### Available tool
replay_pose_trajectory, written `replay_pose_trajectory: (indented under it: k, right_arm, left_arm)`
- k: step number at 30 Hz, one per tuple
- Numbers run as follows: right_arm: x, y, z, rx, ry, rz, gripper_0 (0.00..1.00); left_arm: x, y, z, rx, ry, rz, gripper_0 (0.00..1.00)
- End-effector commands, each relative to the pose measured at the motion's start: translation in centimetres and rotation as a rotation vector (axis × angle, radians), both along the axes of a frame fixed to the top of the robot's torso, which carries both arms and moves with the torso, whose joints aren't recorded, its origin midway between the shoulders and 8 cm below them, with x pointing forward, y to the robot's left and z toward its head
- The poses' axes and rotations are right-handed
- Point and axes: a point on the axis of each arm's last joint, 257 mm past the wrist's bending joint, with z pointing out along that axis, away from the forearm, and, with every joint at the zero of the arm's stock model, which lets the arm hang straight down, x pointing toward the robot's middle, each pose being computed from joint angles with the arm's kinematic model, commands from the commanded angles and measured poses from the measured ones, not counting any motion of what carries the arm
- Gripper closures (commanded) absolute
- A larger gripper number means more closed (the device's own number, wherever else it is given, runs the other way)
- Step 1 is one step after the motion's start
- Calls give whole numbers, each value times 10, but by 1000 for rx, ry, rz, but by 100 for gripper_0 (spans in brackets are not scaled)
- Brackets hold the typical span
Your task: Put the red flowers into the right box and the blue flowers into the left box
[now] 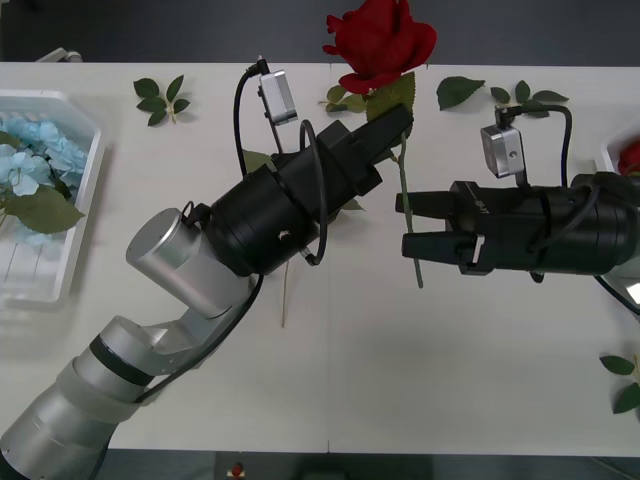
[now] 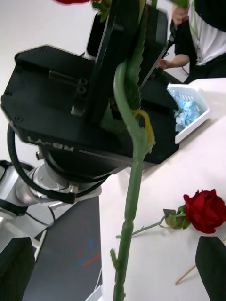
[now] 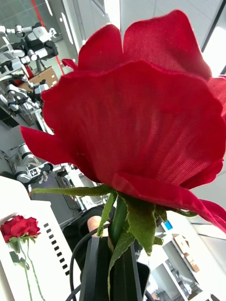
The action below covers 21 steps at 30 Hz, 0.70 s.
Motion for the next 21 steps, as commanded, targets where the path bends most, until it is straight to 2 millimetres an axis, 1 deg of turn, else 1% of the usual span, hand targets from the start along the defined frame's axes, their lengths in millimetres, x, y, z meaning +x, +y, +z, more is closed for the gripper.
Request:
replay_pose_trajectory:
  k: [1,6,11,16,17,18,20,21]
  right_arm:
    - [-4,12,18,13,-12,25,0]
    - [-1,18,19,18,-3,21,0]
    - [-3,26,20,24,6,33,0]
    - [-2,28,21,27,10,33,0]
    - [-2,28,21,26,9,34,5]
    - [-2,28,21,26,11,33,19]
    - [-2,28,21,27,14,32,78]
    - [-2,28,21,26,15,33,100]
  left_arm:
    - [-5,-3,28,-22,-64,11,100]
    - [-4,-4,32,-28,-65,13,100]
    - [-3,-4,33,-31,-63,17,100]
    - [-2,-4,34,-32,-63,20,100]
    - [-2,-4,34,-32,-63,20,100]
    - [-1,-4,35,-32,-64,21,100]
    - [-2,-5,35,-32,-64,20,100]
    - [-2,-5,34,-33,-62,20,100]
